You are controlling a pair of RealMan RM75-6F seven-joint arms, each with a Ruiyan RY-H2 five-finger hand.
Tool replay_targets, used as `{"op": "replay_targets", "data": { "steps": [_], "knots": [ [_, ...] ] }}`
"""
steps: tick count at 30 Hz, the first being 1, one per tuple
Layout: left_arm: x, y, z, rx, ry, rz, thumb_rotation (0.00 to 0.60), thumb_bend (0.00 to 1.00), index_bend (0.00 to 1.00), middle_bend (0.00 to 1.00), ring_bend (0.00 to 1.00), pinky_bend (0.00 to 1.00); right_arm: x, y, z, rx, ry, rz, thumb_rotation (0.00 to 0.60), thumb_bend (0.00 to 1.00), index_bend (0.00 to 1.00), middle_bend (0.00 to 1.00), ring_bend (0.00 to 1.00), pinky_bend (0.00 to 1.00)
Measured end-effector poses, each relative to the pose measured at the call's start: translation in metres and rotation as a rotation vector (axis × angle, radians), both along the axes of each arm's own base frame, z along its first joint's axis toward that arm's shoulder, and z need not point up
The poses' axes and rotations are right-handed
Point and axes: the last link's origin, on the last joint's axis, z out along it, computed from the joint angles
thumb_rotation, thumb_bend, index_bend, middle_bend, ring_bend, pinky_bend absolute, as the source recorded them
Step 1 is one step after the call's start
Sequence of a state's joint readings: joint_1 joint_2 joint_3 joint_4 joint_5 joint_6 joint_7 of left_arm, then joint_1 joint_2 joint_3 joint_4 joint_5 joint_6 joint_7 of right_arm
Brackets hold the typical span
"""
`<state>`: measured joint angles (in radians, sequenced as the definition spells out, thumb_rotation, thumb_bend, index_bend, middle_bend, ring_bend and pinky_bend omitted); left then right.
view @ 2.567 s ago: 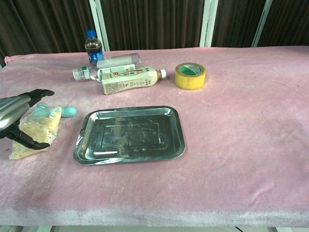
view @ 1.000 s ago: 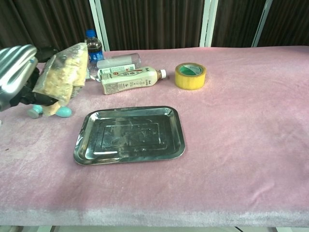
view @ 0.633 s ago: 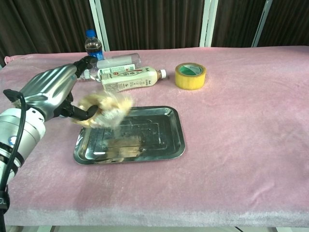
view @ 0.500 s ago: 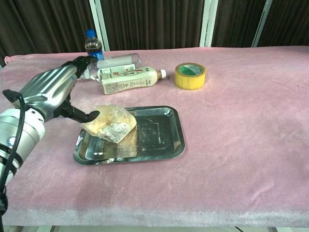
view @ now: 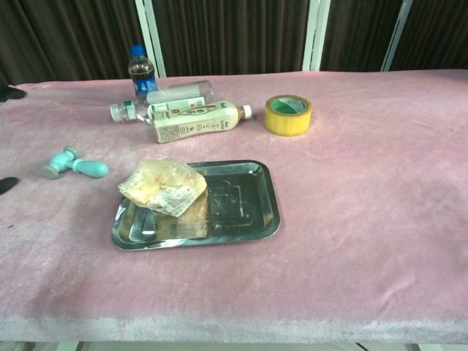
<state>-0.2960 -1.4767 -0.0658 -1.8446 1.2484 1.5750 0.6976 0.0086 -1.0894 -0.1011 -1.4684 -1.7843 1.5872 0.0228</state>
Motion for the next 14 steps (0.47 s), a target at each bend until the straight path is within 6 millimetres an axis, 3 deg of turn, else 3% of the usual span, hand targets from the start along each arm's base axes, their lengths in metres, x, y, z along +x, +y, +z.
{"op": "replay_targets", "data": {
  "steps": [5,14],
  "knots": [
    [-0.04,-0.031,0.029,0.036,-0.07,0.073,0.6,0.32,0.0,0.0,0.0,0.24,0.0,0.0,-0.001,-0.002,0.003,-0.001,0.6,0.04,0.0,0.0,0.0,0.24],
    [-0.088,-0.081,0.047,0.086,-0.067,0.108,0.6,0.32,0.0,0.0,0.0,0.23,0.0,0.0,-0.003,0.002,0.009,-0.007,0.6,0.04,0.0,0.0,0.0,0.24]
  ]
}}
